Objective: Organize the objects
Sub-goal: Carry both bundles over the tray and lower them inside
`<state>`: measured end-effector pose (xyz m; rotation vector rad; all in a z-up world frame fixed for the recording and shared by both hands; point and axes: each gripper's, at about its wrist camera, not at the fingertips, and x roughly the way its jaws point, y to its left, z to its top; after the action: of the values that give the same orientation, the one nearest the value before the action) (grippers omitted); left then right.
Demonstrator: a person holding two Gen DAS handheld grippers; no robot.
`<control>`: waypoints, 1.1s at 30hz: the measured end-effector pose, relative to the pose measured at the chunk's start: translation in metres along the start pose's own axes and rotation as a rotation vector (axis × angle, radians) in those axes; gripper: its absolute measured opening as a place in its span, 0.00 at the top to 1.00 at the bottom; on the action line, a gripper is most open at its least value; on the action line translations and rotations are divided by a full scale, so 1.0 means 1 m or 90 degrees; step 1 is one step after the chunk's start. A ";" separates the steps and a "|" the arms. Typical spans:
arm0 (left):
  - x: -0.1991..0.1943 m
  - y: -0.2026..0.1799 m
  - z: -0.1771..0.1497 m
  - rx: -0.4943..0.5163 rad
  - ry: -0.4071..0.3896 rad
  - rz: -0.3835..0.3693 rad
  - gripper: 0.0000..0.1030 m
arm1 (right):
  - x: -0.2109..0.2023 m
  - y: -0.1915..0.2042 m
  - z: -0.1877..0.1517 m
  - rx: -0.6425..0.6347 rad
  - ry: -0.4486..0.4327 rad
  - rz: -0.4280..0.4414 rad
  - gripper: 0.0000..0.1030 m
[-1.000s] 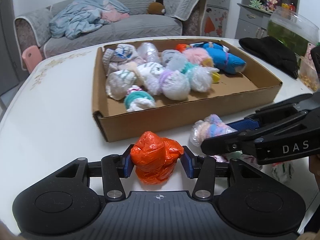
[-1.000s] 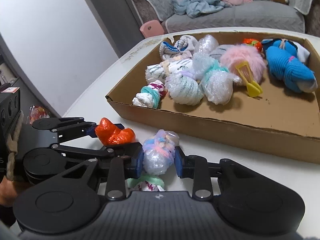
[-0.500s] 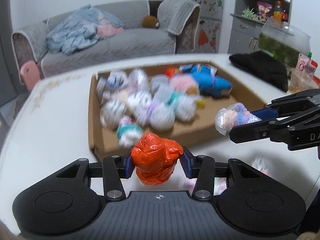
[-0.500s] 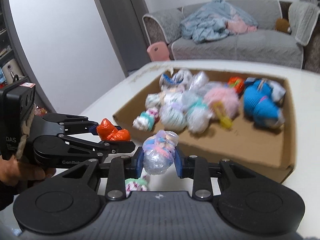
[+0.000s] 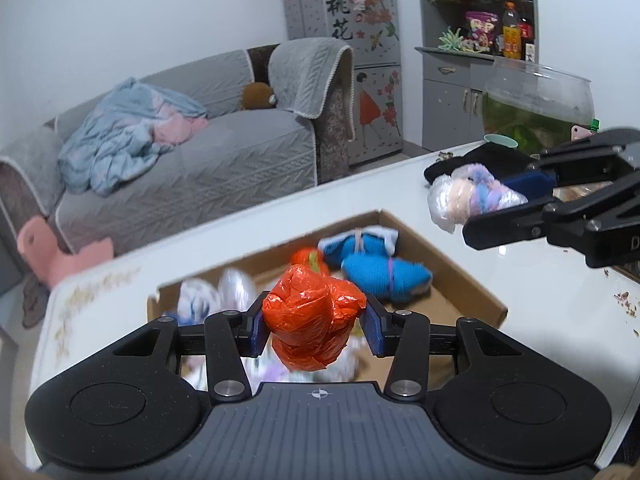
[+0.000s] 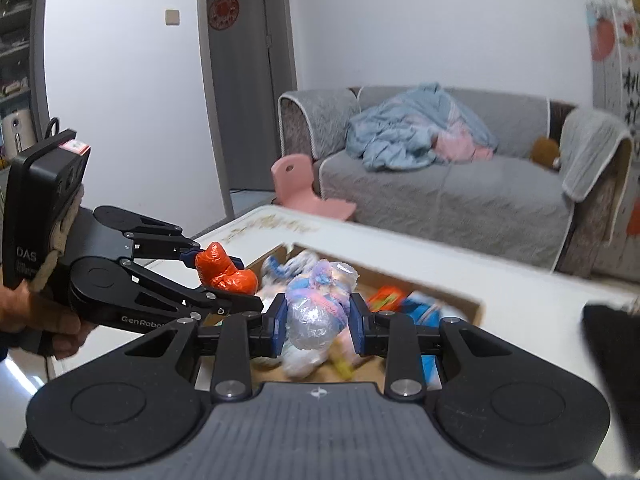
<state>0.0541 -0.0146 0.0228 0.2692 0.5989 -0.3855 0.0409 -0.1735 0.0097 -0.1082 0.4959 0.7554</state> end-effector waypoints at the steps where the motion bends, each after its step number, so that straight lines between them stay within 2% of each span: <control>1: 0.003 -0.001 0.006 0.008 -0.003 -0.001 0.49 | 0.000 -0.003 0.004 -0.009 -0.003 -0.006 0.73; 10: 0.030 -0.012 0.042 0.037 -0.010 -0.035 0.49 | 0.017 -0.022 0.023 -0.035 -0.005 -0.019 0.73; 16: 0.060 -0.017 0.051 0.040 0.015 -0.068 0.49 | 0.029 -0.037 0.022 -0.041 0.025 -0.020 0.73; 22: 0.083 -0.018 0.039 0.034 0.044 -0.095 0.49 | 0.042 -0.048 0.009 -0.032 0.060 -0.016 0.72; 33: 0.107 -0.029 -0.008 0.028 0.107 -0.146 0.49 | 0.054 -0.035 -0.023 -0.028 0.129 0.011 0.72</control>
<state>0.1194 -0.0674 -0.0508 0.2782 0.7901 -0.6014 0.0891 -0.1715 -0.0383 -0.2226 0.6738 0.7759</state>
